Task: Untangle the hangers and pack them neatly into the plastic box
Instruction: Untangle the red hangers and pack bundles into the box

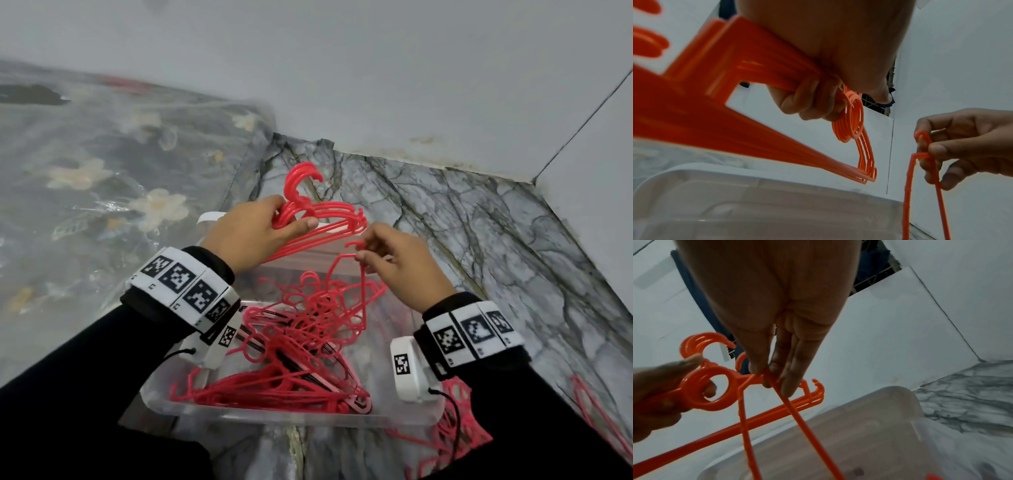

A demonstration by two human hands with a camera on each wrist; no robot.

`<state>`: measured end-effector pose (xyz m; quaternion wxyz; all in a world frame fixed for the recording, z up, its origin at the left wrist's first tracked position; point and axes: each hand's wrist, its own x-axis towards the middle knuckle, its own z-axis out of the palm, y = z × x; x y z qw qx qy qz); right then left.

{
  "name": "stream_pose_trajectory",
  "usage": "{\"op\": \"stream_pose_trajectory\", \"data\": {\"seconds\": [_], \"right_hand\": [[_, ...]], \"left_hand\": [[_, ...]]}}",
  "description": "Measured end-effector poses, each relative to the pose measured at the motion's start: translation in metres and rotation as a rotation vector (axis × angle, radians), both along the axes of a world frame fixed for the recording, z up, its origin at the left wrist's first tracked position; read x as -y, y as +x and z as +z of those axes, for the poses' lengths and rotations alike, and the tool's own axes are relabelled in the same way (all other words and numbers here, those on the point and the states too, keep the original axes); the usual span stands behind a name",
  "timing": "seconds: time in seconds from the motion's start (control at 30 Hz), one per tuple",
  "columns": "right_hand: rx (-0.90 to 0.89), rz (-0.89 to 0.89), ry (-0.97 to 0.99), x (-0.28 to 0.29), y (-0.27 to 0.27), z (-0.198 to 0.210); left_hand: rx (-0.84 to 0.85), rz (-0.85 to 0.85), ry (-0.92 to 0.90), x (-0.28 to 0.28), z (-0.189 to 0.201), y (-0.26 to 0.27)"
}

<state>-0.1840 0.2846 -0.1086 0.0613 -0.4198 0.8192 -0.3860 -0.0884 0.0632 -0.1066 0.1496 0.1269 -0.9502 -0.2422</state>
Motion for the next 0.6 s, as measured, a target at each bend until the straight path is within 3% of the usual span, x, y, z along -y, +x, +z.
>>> {"op": "stream_pose_trajectory", "data": {"seconds": [0.2, 0.37, 0.6], "right_hand": [[-0.042, 0.024, -0.032, 0.0, -0.002, 0.007], [-0.091, 0.136, 0.136, 0.019, 0.01, -0.013], [-0.151, 0.281, 0.214, 0.035, 0.019, -0.02]], "left_hand": [[0.007, -0.021, -0.001, 0.003, -0.004, 0.005], [0.015, -0.029, -0.018, 0.0, -0.004, 0.003], [0.019, -0.033, -0.028, -0.002, -0.004, 0.002]]}}
